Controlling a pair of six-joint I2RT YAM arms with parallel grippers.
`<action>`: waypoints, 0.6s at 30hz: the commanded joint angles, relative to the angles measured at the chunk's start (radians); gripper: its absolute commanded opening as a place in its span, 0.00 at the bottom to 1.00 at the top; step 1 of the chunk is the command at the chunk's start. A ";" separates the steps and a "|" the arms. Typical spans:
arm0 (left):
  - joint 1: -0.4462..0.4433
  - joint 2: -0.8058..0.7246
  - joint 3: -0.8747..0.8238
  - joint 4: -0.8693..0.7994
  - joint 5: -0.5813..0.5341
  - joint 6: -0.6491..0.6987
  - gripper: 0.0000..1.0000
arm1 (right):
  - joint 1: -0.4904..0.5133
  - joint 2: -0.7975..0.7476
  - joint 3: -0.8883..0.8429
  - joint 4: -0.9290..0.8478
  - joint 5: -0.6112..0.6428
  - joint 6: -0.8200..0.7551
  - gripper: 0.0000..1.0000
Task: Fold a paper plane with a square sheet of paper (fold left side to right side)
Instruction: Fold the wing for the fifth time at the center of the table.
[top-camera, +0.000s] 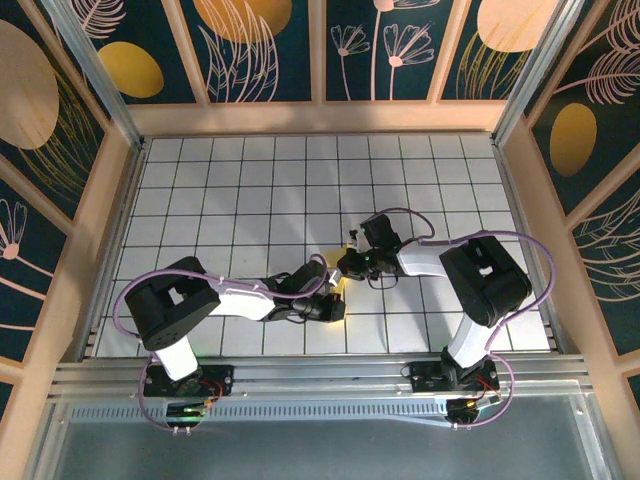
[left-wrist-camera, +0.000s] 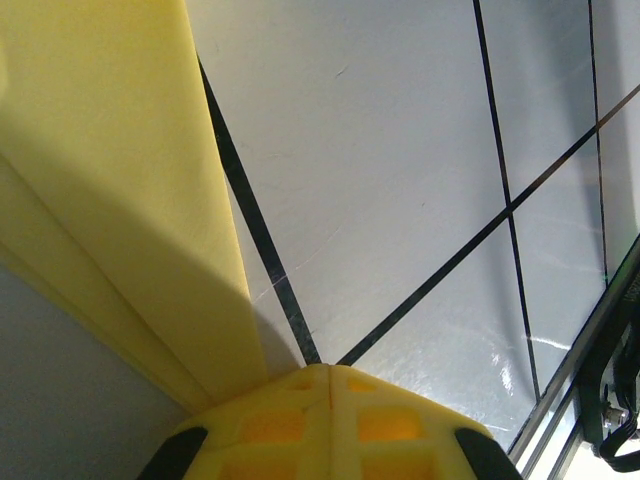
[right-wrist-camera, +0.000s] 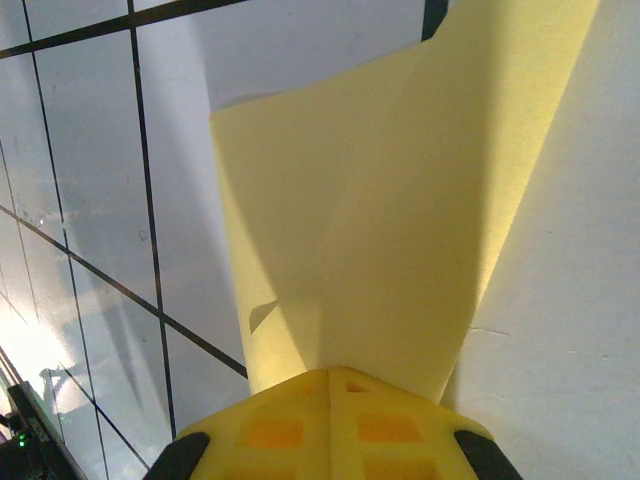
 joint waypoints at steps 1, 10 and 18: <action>-0.041 -0.006 -0.036 -0.111 0.078 0.038 0.00 | 0.004 0.075 -0.024 -0.130 0.134 -0.031 0.00; -0.051 -0.013 -0.039 -0.125 0.087 0.051 0.00 | 0.004 0.078 -0.015 -0.132 0.131 -0.034 0.00; -0.054 -0.084 -0.066 -0.109 0.075 0.038 0.00 | 0.004 0.074 0.004 -0.134 0.120 -0.036 0.00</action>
